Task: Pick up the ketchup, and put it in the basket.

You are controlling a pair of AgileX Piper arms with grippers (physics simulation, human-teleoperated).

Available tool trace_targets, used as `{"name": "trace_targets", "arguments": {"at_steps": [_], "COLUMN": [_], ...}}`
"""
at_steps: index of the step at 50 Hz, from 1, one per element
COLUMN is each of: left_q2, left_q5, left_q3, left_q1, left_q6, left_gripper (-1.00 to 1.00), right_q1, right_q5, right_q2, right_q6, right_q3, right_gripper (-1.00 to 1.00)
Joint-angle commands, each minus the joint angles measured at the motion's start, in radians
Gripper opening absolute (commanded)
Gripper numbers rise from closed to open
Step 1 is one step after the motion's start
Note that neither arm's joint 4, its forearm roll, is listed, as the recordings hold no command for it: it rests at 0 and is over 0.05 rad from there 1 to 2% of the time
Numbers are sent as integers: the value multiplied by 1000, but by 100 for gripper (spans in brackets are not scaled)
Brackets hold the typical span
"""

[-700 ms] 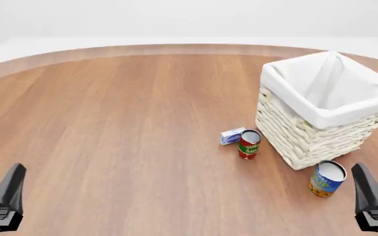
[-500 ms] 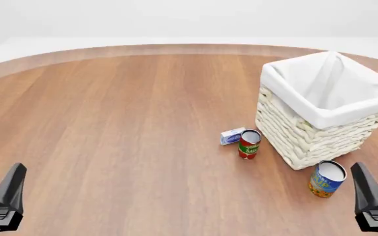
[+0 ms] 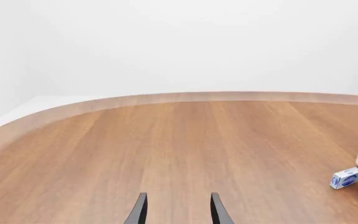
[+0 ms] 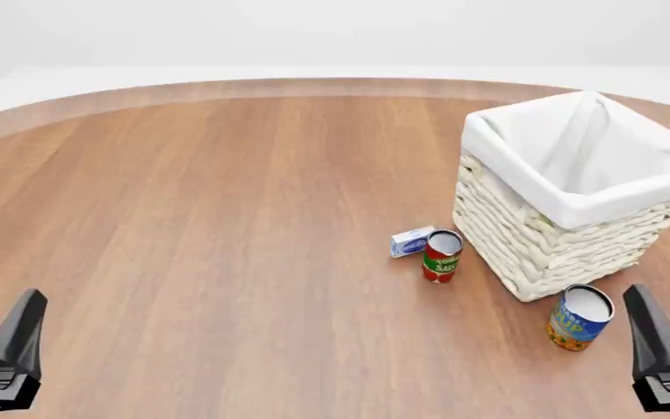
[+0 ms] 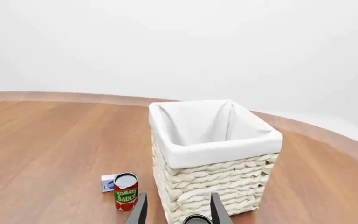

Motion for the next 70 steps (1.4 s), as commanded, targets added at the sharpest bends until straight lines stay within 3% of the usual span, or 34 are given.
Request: {"name": "trace_targets", "arguments": {"at_steps": [1,24,31,39,59,70], "left_q2": [0,0,0,0,0,0], "left_q5": [0,0,0,0,0,0], "left_q3": [0,0,0,0,0,0], "left_q1": [0,0,0,0,0,0], "left_q6": [0,0,0,0,0,0], "left_gripper": [100,100,100,100,100,100], "right_q1": [32,164,219,249,379,457], "right_q5": [19,-92,-242,-285,-526,-584], "right_q2": [1,165,323,383,720,844], "right_q6": [-21,-73,-76,-77,-88,-93], "right_q3": [-26,-86,-66,-88,-163,-213], "right_gripper": [100,100,100,100,100,100]}}
